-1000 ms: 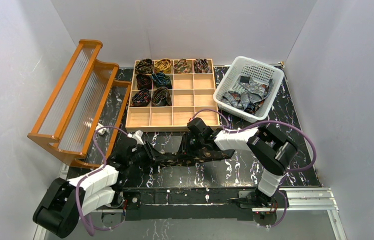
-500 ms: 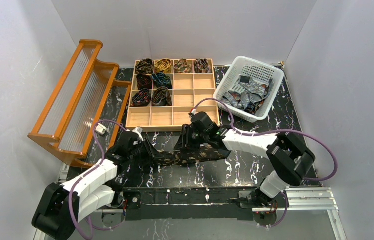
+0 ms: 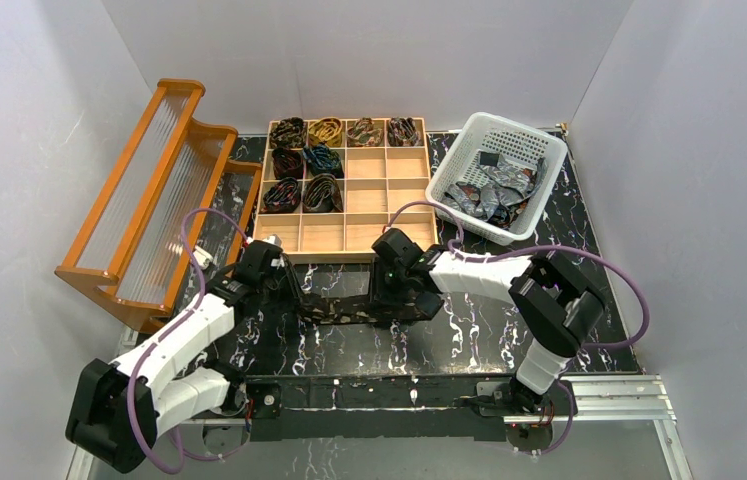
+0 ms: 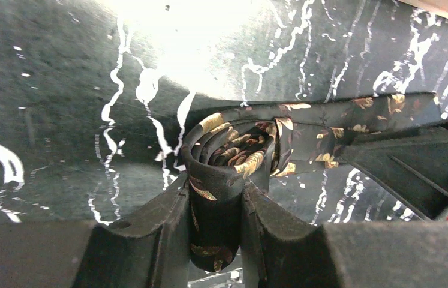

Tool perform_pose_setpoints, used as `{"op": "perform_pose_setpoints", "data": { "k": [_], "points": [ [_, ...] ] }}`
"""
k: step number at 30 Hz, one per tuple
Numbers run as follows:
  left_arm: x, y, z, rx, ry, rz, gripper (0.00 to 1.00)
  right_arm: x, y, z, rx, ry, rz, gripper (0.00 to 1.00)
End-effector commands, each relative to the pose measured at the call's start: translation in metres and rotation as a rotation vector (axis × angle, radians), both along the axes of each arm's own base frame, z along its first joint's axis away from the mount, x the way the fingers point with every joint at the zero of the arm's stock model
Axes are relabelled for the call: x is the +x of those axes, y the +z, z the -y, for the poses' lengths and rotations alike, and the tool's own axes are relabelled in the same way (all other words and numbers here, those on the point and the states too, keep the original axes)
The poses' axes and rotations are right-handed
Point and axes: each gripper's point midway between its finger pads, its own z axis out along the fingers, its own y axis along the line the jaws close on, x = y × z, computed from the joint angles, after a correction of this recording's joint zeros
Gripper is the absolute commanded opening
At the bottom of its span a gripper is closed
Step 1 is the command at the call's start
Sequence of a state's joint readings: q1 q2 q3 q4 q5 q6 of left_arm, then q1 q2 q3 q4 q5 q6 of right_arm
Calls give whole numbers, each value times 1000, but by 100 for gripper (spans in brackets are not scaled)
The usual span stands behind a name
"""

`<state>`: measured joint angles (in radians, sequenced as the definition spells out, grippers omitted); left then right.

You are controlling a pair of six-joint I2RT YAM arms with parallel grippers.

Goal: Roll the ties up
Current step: Roll the tie at the center of the board.

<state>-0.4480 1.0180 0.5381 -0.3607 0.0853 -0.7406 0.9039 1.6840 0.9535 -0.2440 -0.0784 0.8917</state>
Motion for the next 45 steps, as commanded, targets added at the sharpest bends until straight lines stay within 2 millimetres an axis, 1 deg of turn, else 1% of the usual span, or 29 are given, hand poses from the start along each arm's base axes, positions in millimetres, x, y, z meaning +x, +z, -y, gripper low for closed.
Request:
{"op": "perform_pose_setpoints", "data": {
  "k": [1, 6, 12, 17, 18, 21, 28, 36, 42, 44, 45],
  "points": [
    [-2, 2, -29, 197, 4, -12, 27, 10, 28, -8, 47, 5, 70, 43],
    [0, 8, -34, 296, -6, 4, 27, 15, 37, -7, 49, -11, 95, 46],
    [4, 16, -31, 412, -10, 52, 27, 18, 43, -6, 51, -23, 120, 47],
    [9, 27, -32, 531, 6, 95, 27, 18, 42, -3, 41, -27, 119, 48],
    [10, 30, -33, 552, 5, 103, 27, 21, 41, 0, 25, -45, 132, 48],
    [11, 35, -31, 594, 1, 121, 28, 23, 39, 5, 13, -67, 140, 48],
    [11, 28, -22, 691, -53, 122, 29, 27, 39, 15, 2, -125, 147, 50],
    [14, 31, -4, 837, -129, 153, 32, 31, 40, 28, 6, -185, 144, 51],
    [11, 24, 13, 922, -191, 152, 39, 33, 36, 39, 7, -234, 125, 52],
    [12, 24, 22, 930, -206, 153, 44, 32, 35, 43, 11, -248, 118, 55],
    [12, 22, 26, 931, -213, 153, 49, 33, 35, 44, 15, -254, 116, 55]
  ]
}}
